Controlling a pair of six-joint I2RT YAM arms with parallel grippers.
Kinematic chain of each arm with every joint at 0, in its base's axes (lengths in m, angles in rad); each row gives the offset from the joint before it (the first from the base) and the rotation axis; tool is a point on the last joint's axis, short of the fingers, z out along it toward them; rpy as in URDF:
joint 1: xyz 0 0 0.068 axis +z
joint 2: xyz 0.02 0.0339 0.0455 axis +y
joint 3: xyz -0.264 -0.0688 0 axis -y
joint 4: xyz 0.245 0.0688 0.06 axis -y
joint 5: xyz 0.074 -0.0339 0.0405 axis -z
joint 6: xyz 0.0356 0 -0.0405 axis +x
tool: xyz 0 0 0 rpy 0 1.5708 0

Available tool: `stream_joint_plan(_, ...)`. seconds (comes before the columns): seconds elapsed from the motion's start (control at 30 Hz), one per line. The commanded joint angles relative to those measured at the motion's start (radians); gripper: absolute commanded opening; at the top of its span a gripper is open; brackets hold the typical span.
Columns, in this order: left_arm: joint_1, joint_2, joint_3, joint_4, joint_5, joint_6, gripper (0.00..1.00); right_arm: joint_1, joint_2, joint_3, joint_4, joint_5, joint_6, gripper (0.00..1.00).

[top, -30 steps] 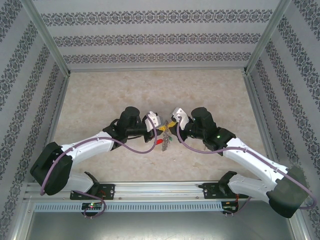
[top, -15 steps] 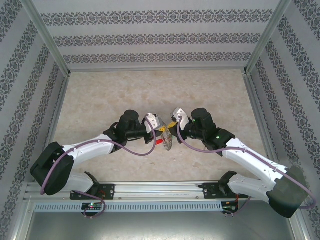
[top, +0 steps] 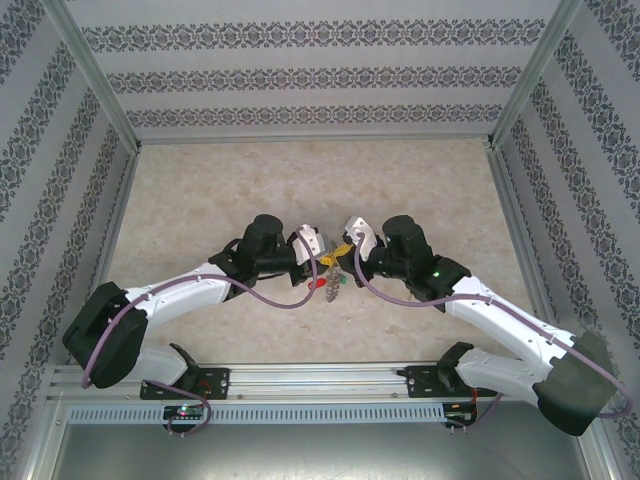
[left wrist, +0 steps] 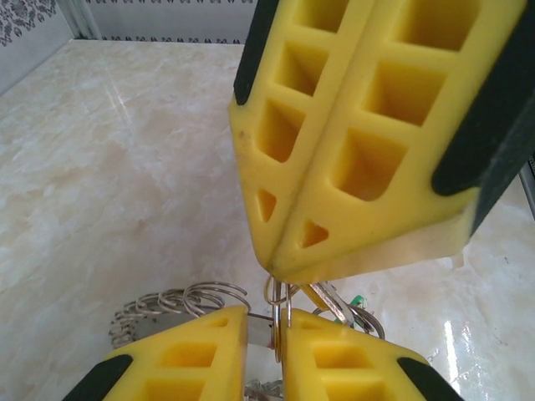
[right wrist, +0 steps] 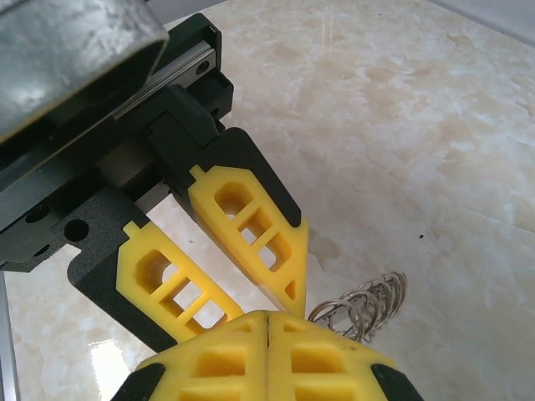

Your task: Put the keys on the keyring

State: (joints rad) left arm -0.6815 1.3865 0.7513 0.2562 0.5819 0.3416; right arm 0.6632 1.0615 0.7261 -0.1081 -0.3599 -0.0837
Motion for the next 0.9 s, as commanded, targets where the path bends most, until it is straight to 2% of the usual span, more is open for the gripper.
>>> stream_joint_plan(0.0,-0.016,0.003,0.026,-0.043,0.027,0.035,0.20,-0.001,0.000,0.042,0.031,-0.032,-0.018,0.00)
stream_joint_plan(0.3,-0.016,0.010,0.042,-0.018,0.026,0.028,0.19,0.001,0.006,0.052,0.010,-0.043,-0.024,0.00)
stream_joint_plan(0.4,-0.016,0.014,0.044,-0.021,0.023,0.031,0.15,0.000,0.009,0.050,0.011,-0.041,-0.024,0.00)
stream_joint_plan(0.53,-0.016,0.011,0.035,-0.023,0.020,0.029,0.04,0.000,0.001,0.044,0.005,-0.025,-0.020,0.00)
stream_joint_plan(0.6,-0.016,0.004,0.027,-0.020,0.010,0.027,0.00,0.000,-0.007,0.033,0.007,0.004,-0.015,0.00)
stream_joint_plan(0.73,-0.016,-0.011,0.001,0.021,-0.013,0.000,0.00,-0.012,-0.031,-0.005,0.014,0.115,0.018,0.00)
stream_joint_plan(0.87,-0.016,-0.013,-0.025,0.099,-0.006,-0.046,0.00,-0.050,-0.034,-0.030,0.026,0.110,0.074,0.00)
